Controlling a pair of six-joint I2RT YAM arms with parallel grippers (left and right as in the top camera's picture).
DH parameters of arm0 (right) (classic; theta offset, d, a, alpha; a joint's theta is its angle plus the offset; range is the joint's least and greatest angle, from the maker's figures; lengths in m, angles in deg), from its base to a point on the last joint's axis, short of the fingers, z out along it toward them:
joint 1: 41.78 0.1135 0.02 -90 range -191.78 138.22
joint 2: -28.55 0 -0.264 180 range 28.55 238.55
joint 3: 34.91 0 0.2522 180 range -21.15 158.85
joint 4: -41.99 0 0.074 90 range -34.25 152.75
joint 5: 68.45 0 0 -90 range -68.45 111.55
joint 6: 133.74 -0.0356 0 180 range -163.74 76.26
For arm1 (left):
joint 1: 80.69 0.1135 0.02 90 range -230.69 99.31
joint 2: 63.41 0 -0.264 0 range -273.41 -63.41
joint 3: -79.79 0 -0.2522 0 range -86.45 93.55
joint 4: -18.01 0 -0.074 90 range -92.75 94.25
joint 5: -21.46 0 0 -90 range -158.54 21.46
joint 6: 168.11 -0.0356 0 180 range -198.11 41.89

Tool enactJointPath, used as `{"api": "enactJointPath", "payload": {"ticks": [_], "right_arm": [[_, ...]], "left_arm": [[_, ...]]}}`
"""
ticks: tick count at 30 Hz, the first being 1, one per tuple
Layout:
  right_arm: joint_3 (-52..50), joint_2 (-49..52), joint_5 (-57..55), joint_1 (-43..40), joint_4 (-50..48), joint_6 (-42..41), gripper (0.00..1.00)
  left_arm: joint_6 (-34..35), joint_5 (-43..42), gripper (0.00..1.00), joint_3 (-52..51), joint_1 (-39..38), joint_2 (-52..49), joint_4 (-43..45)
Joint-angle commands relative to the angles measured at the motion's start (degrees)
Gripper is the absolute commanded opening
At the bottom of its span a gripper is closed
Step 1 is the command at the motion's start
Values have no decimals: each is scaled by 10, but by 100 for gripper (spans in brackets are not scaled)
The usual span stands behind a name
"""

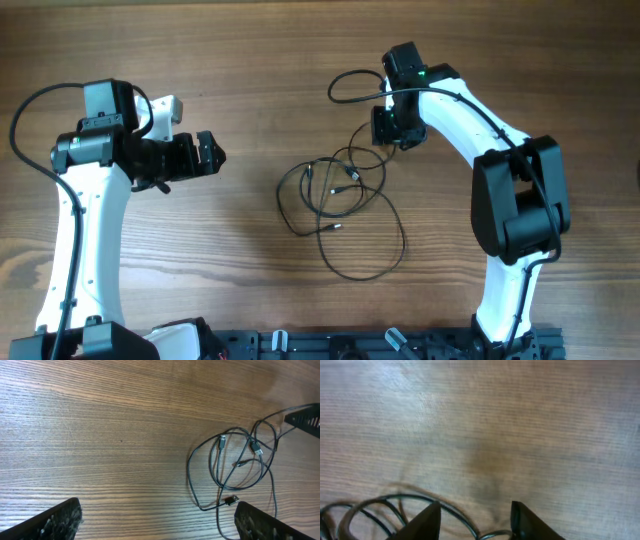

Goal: Untangle cables

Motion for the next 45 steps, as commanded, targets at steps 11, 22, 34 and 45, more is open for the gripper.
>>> {"api": "enactJointPath", "payload": {"ticks": [11, 22, 34, 45], "right_arm": [[39, -38, 3, -3, 81, -23, 4], [150, -396, 32, -2, 40, 37, 4], [150, -606, 104, -3, -126, 40, 4], [150, -581, -307, -6, -105, 174, 4]], "left_arm": [[-13, -11, 100, 1, -3, 12, -7], [-13, -61, 93, 0, -3, 11, -11], [-295, -310, 100, -94, -201, 10, 45], [-191, -203, 100, -97, -345, 9, 111]]}}
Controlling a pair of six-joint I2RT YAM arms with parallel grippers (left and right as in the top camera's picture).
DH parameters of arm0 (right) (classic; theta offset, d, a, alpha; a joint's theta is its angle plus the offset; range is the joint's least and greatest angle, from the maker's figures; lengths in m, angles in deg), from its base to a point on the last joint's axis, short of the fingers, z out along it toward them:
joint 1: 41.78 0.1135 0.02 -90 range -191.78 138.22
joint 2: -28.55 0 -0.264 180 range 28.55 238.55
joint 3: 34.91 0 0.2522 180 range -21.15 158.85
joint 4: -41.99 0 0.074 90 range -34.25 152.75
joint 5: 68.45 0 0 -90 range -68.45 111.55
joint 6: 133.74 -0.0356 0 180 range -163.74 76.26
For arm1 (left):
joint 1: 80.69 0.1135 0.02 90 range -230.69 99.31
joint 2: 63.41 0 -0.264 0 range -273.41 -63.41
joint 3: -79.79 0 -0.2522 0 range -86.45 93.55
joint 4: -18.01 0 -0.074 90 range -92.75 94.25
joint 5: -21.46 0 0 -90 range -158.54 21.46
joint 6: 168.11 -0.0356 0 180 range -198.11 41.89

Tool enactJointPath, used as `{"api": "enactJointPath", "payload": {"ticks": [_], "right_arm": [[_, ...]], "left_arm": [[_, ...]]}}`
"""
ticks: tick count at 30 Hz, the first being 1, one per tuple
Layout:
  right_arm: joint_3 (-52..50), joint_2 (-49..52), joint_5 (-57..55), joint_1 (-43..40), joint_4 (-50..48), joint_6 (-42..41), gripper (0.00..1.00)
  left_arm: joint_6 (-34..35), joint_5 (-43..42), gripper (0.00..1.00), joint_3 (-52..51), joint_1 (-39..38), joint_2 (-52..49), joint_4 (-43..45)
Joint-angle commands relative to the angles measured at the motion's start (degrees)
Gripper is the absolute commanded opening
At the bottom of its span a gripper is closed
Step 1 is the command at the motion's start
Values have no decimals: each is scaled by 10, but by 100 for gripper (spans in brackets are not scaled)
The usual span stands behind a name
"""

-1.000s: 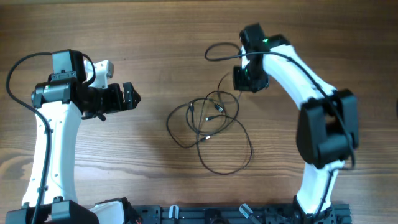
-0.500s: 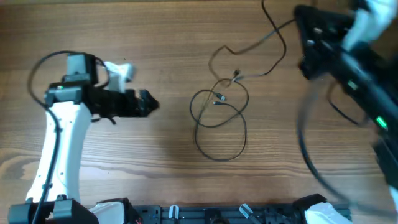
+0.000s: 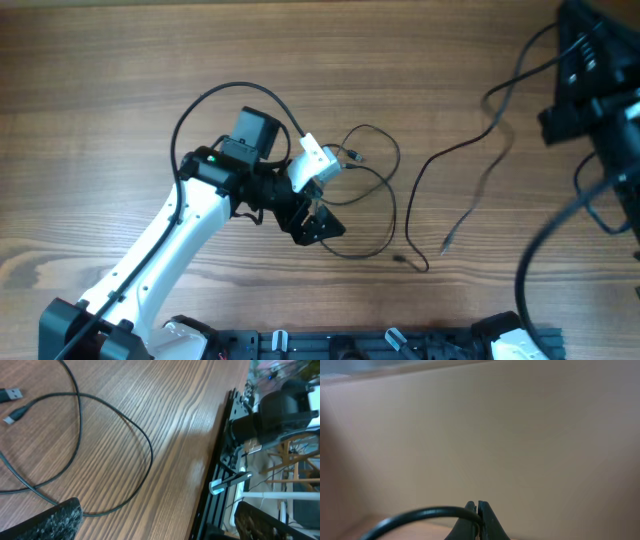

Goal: Untangle cables

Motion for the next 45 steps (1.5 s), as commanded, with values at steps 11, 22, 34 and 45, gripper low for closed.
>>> {"api": "enactJointPath", "payload": {"ticks": [11, 22, 34, 45], "right_arm": [[2, 258, -165, -215, 87, 13, 4], [2, 320, 294, -714, -71, -284, 4], [-25, 403, 276, -755, 22, -322, 68], [-25, 500, 240, -743, 224, -347, 100]], "left_arm": [[120, 56, 100, -5, -8, -16, 30], [120, 56, 100, -6, -10, -94, 28], [134, 53, 100, -6, -10, -104, 29], [135, 38, 100, -6, -10, -104, 28]]}}
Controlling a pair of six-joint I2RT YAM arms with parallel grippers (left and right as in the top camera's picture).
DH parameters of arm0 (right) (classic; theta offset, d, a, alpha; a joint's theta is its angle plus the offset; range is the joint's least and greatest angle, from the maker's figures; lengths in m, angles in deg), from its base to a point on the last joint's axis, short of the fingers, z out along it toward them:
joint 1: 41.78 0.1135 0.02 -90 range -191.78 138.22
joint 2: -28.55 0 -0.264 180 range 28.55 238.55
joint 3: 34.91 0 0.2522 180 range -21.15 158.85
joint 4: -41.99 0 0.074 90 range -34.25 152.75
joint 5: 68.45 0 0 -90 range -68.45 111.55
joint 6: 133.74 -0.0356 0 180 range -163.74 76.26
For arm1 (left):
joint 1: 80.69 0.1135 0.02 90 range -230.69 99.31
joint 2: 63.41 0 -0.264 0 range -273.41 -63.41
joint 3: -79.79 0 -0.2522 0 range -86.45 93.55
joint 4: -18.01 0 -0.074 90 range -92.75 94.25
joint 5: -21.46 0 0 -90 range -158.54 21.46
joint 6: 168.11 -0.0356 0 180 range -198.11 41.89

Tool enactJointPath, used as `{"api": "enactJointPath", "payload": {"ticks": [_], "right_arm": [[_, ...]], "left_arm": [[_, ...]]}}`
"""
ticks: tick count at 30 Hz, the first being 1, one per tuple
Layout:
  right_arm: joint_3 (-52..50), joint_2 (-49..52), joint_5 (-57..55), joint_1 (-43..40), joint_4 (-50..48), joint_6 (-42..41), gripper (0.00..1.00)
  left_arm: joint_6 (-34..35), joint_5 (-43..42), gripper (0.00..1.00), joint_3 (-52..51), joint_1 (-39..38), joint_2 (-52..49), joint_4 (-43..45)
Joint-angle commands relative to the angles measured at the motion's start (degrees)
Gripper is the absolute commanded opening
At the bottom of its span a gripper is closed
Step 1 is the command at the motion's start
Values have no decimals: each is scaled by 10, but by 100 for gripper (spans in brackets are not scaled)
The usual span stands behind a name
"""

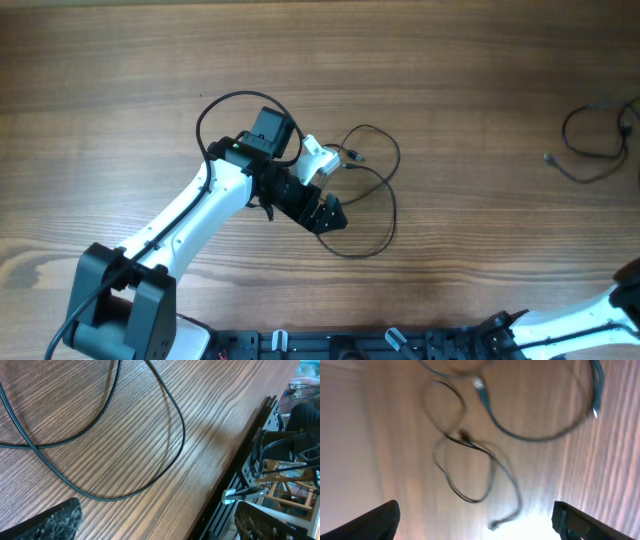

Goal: Untangle cables

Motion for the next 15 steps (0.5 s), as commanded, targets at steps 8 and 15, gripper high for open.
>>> {"api": "enactJointPath", "payload": {"ticks": [8, 15], "right_arm": [[-1, 22, 113, 160, 52, 257, 93], [-2, 41, 46, 421, 98, 471, 100]], "left_arm": [[3, -16, 100, -4, -3, -5, 1], [15, -15, 98, -4, -1, -5, 11]]}}
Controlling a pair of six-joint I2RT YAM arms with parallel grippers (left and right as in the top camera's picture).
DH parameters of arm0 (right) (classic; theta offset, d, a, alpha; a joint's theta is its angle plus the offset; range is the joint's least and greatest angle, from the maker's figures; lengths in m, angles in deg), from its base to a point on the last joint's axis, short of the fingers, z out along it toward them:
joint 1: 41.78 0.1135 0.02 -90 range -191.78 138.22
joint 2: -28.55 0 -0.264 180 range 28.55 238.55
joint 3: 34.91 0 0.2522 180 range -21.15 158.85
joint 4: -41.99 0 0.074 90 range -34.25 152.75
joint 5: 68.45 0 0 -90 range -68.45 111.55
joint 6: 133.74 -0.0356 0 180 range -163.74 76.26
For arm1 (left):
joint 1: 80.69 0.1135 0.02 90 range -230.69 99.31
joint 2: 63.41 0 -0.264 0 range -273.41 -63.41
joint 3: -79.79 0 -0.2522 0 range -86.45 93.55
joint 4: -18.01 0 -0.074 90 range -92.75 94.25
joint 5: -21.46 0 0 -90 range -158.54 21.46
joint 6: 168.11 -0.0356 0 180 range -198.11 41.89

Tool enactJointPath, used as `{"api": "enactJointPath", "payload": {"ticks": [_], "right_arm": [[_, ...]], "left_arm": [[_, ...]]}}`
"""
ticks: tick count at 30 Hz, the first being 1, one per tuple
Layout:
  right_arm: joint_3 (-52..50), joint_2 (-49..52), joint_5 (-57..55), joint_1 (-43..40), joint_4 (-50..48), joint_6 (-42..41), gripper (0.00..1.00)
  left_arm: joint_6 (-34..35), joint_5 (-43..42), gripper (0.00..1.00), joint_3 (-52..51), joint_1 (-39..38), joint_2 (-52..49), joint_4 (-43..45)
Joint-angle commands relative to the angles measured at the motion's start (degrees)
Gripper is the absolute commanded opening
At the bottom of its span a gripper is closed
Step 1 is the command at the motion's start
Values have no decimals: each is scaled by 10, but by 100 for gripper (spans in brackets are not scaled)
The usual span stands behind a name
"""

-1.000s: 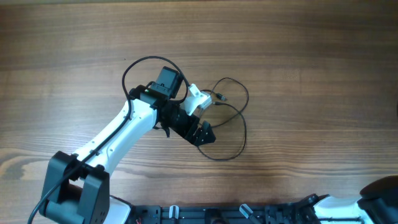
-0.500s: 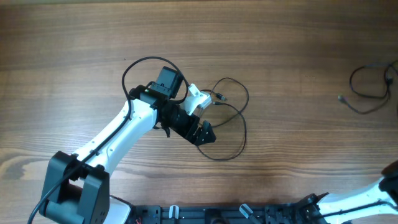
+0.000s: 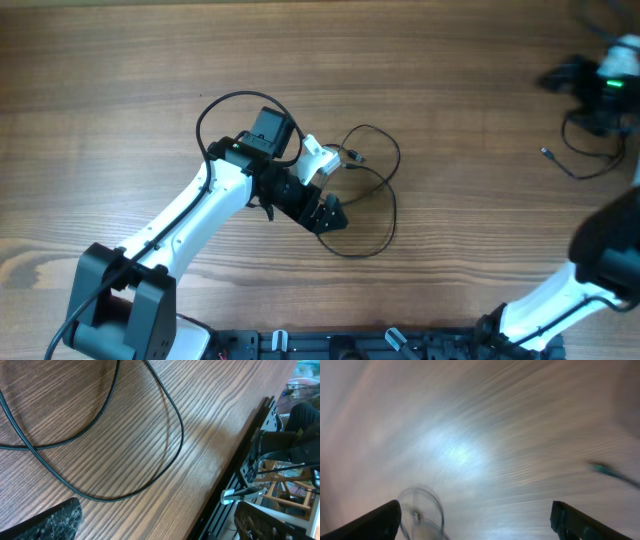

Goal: Untangle cables
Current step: 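Move the right gripper back to the cable loops and grasp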

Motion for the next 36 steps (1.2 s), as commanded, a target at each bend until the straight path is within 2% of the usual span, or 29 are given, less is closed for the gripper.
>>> {"api": "enactJointPath", "payload": {"ticks": [1, 3, 5, 9, 10, 11, 14, 15, 17, 21, 29, 31, 33, 34, 35, 36], "right_arm": [[-1, 19, -94, 111, 16, 114, 100], [-1, 21, -115, 158, 31, 122, 100], [-1, 21, -95, 208, 56, 158, 100], [-9, 22, -94, 282, 84, 169, 100], [-16, 22, -94, 295, 83, 166, 100], [-30, 22, -94, 309, 77, 158, 100], [-92, 22, -94, 346, 41, 77, 99], [-110, 22, -94, 357, 33, 72, 96], [-139, 22, -92, 387, 17, 84, 95], [-158, 22, -89, 478, 16, 163, 96], [-159, 22, -191, 609, -20, 176, 100], [-159, 22, -240, 621, -71, 138, 100], [-159, 22, -238, 621, -114, 89, 100], [-160, 22, -238, 621, -136, 51, 100], [-169, 22, -237, 621, -176, -37, 100], [-173, 22, -238, 621, -189, -87, 100]], "left_arm": [[47, -8, 98, -3, 3, -4, 26], [123, 12, 98, 3, 22, -1, 61], [256, 80, 99, 18, 62, 3, 102], [427, 162, 100, 37, 147, 11, 104], [446, 176, 100, 37, 179, 16, 97], [447, 193, 100, 37, 198, 18, 88], [445, 320, 100, 36, 257, 18, 21], [433, 336, 100, 36, 271, 18, 3], [398, 340, 98, 36, 294, 18, -25], [364, 346, 100, 36, 299, 18, -33], [278, 345, 100, 35, 268, 18, -36], [263, 344, 100, 34, 256, 18, -35], [257, 345, 100, 34, 249, 18, -35], [256, 345, 100, 34, 247, 18, -35], [255, 345, 100, 34, 246, 18, -35], [255, 345, 100, 34, 246, 18, -33]]}}
